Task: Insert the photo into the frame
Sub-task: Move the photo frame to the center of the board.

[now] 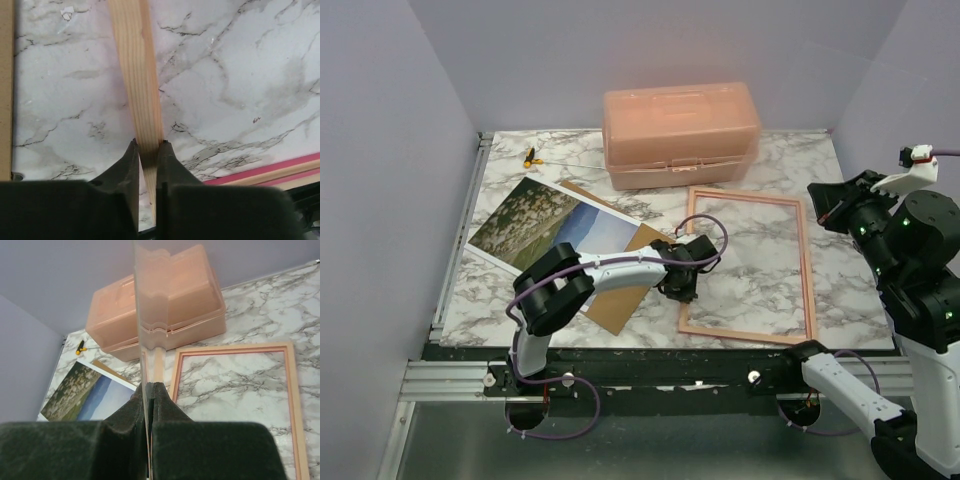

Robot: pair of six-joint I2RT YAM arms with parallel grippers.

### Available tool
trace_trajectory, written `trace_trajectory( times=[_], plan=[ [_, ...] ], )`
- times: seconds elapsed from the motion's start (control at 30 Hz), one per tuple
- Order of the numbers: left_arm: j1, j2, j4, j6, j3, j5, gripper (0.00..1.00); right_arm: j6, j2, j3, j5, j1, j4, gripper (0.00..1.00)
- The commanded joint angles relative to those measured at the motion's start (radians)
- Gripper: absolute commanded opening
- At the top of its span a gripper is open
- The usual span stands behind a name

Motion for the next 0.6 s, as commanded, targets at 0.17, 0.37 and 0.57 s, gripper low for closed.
trace_trajectory(
  times=[0.17,0.37,0.57],
  plan=[
    [-0.011,-0.148,-0.021,-0.002,-0.031,-0.072,0.0,0.003,-0.005,-0.031,0.02,0.003,0.016,0.01],
    [-0.009,-0.256,-0.046,-0.036,-0.087,-0.138,0.0,0.012,0.001,-0.051,-0.005,0.003,0.025,0.01],
    [-0.003,-0.332,-0.072,-0.066,-0.166,-0.168,0.0,0.023,0.01,-0.077,-0.042,0.004,0.035,0.01]
  ],
)
